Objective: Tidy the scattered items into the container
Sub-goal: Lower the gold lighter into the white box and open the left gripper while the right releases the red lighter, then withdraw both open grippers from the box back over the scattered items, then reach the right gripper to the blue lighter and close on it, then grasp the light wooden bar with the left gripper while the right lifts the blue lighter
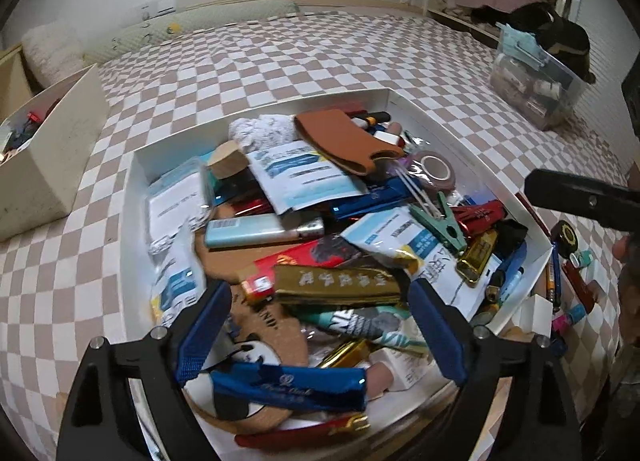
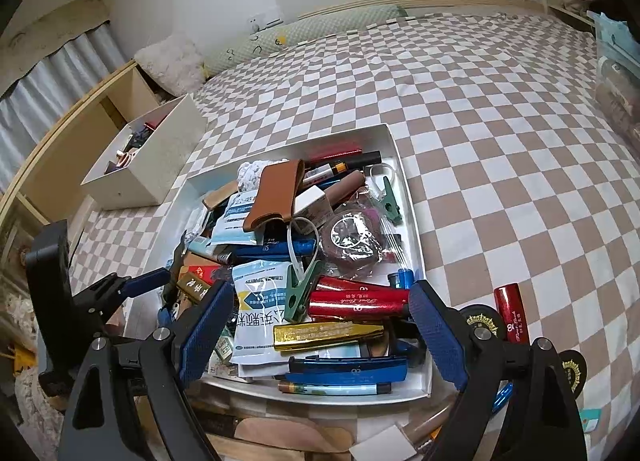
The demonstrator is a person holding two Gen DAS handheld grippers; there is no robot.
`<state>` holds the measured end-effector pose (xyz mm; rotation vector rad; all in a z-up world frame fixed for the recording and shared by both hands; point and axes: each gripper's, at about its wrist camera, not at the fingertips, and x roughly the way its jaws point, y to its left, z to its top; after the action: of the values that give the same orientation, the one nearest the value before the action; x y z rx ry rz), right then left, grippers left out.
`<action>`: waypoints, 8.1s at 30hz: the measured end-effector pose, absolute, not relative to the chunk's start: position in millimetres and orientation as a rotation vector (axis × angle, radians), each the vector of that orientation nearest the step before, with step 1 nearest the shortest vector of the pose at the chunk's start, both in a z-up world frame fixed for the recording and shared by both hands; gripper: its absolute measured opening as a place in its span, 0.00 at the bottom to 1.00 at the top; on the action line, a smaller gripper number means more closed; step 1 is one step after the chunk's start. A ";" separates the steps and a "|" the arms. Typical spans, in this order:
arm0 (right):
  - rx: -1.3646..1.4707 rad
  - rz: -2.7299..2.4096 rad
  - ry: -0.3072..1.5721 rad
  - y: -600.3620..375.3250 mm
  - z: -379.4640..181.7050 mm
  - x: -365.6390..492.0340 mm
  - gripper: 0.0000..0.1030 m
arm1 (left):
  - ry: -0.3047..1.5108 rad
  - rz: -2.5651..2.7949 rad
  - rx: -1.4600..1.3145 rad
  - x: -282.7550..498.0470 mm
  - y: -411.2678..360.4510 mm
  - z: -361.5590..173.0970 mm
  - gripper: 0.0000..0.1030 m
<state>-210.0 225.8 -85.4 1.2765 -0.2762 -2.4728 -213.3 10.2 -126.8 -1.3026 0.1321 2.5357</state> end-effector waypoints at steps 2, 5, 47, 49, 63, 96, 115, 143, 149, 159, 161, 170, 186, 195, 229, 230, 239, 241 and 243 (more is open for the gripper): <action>1.276 -2.473 -0.276 225.9 -85.3 -209.7 0.87 | 0.127 2.561 -1.306 -210.8 3.8 -125.6 0.88; 1.279 -2.473 -0.278 226.4 -85.2 -209.6 0.87 | 0.113 2.603 -1.316 -206.9 -8.1 -124.1 0.88; 1.272 -2.451 -0.256 218.7 -77.6 -198.7 0.87 | -0.099 2.819 -1.323 -223.6 -24.4 -109.2 0.89; 1.266 -2.452 -0.246 218.0 -75.9 -196.3 0.87 | -0.131 2.818 -1.303 -217.8 -25.3 -104.6 0.89; 1.133 -2.556 -0.084 211.0 -61.3 -169.9 1.00 | -0.228 2.827 -1.198 -173.1 -16.4 -74.0 1.00; 1.041 -2.601 -0.111 241.2 -23.5 -101.8 1.00 | -0.119 2.964 -1.062 -82.7 -4.7 -21.3 1.00; 0.995 -2.647 -0.134 265.4 -9.7 -64.6 1.00 | -0.183 2.958 -1.017 -40.4 -10.0 -12.9 1.00; 1.209 -2.679 -0.184 249.3 -81.5 -39.1 1.00 | -0.214 2.921 -1.116 -16.4 -6.0 -62.1 1.00; 1.335 -2.657 -0.256 249.5 -118.6 -42.6 1.00 | -0.168 2.900 -1.134 -12.0 -0.2 -73.6 1.00; 1.460 -2.633 -0.360 241.2 -150.5 -56.7 1.00 | -0.165 2.871 -1.179 -7.1 -0.7 -91.4 1.00; 1.487 -2.647 -0.387 240.9 -154.9 -61.3 1.00 | -0.166 2.870 -1.187 -6.4 -1.3 -93.7 1.00; 1.517 -2.724 -0.371 235.8 -162.3 -76.0 0.98 | -0.175 2.869 -1.204 -6.8 -2.9 -97.4 1.00; 1.462 -2.686 -0.097 222.6 -161.3 -95.1 0.81 | -0.184 2.856 -1.236 -10.1 -3.1 -105.1 1.00; 1.397 -2.532 0.111 193.1 -161.1 -76.9 0.81 | -0.179 2.828 -1.270 -11.6 -0.8 -113.9 1.00; 1.388 -2.464 -0.048 227.6 -157.8 -23.2 0.81 | 0.166 2.500 -1.303 -75.4 61.0 -171.3 0.98; 1.388 -2.464 -0.048 227.6 -157.9 -23.1 0.81 | 0.179 2.506 -1.301 -75.1 62.0 -172.2 0.98; 1.388 -2.466 -0.044 227.5 -158.1 -22.5 0.81 | 0.228 2.548 -1.261 -67.1 64.0 -170.3 0.97; 1.389 -2.466 -0.043 227.2 -158.1 -22.4 0.81 | 0.234 2.552 -1.252 -64.2 64.3 -168.5 0.97; 1.389 -2.467 -0.041 227.1 -158.1 -22.3 0.81 | 0.233 2.561 -1.242 -60.8 63.9 -167.1 0.97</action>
<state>-22.3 227.1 -158.1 1.3893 -0.0414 -2.4669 -60.8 63.9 -167.1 -1.2415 0.2329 2.5614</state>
